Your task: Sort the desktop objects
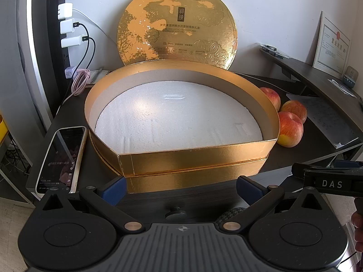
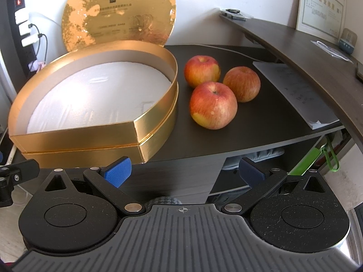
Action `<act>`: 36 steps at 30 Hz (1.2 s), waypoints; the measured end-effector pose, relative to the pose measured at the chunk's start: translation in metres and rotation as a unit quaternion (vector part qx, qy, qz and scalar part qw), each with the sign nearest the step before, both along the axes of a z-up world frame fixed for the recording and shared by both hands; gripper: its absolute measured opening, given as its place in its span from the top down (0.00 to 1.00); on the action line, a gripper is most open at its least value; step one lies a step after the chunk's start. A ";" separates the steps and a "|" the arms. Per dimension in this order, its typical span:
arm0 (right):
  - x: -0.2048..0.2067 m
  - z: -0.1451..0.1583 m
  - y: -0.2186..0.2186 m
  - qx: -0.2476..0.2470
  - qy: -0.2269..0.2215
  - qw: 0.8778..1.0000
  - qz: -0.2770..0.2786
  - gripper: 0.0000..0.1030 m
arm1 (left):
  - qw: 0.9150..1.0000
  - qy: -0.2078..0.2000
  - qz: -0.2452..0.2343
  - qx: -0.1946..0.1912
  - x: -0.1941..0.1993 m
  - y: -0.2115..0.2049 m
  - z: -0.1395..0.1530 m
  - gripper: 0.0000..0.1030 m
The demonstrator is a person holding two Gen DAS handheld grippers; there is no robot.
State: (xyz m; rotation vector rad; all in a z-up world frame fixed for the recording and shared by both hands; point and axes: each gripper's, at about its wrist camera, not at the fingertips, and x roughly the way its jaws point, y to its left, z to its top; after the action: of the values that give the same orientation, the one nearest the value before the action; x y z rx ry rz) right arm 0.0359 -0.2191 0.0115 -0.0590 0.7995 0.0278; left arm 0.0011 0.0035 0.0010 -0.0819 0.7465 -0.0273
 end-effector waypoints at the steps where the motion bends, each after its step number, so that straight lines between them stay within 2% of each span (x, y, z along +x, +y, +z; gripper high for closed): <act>1: 0.000 0.000 0.000 0.000 0.000 1.000 0.000 0.00 | 1.000 0.000 0.000 0.000 0.000 0.000 0.000 0.00; 17: 0.002 -0.004 -0.004 0.010 0.007 1.000 -0.005 0.00 | 1.000 0.005 -0.008 -0.002 0.000 -0.004 -0.003 0.00; 24: 0.006 -0.006 -0.011 0.051 0.009 0.999 -0.008 0.00 | 1.000 0.013 -0.020 -0.012 -0.001 -0.005 -0.004 0.00; 30: 0.017 -0.013 -0.017 0.084 0.044 0.995 -0.016 0.00 | 1.000 0.000 -0.029 0.003 -0.004 -0.011 -0.001 0.00; 36: 0.013 -0.012 -0.028 0.138 0.004 0.990 -0.008 0.00 | 0.996 -0.041 -0.072 -0.027 -0.013 -0.011 0.005 0.00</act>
State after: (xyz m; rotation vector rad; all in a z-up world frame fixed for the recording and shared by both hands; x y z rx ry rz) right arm 0.0486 -0.2473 -0.0003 0.2090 0.7978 0.1229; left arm -0.0115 -0.0078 0.0062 -0.0786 0.6693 -0.1869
